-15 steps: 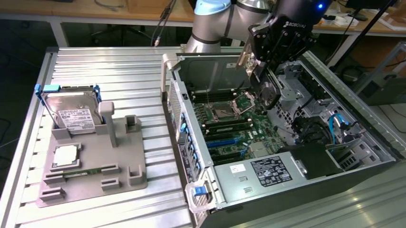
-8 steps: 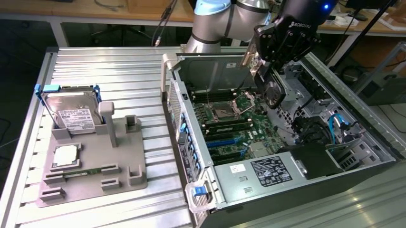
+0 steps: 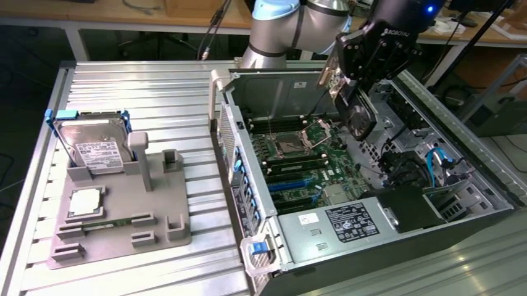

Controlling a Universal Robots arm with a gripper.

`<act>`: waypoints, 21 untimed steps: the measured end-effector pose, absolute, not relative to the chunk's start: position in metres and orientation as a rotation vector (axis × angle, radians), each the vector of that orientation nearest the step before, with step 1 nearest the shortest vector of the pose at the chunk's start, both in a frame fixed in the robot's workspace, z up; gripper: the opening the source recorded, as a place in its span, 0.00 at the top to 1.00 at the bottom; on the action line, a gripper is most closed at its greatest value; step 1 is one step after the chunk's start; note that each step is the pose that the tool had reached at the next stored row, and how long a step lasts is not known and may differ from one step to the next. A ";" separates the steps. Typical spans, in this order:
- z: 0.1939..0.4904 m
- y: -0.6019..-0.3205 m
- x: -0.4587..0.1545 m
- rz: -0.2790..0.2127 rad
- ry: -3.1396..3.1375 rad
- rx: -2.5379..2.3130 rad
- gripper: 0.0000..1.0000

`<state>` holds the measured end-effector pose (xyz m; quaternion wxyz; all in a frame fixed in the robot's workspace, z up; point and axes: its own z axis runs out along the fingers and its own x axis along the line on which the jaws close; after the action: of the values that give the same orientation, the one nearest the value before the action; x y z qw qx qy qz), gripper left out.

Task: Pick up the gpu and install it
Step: 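Pick up the gpu and move the gpu toward the slot, then insert the gpu into the slot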

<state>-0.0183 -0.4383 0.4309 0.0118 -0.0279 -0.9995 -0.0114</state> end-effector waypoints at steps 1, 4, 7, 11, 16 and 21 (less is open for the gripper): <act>0.431 -0.438 -0.017 -0.035 -3.116 -0.087 0.73; 0.431 -0.438 -0.012 -0.036 -3.116 -0.086 0.73; 0.431 -0.438 -0.008 -0.036 -3.116 -0.086 0.73; 0.431 -0.438 -0.006 -0.035 -3.117 -0.086 0.73; 0.431 -0.438 -0.006 -0.036 -3.116 -0.086 0.73; 0.432 -0.438 -0.006 -0.035 -3.117 -0.081 0.73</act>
<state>-0.0055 -0.4384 0.4318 0.0119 -0.0261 -0.9995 -0.0113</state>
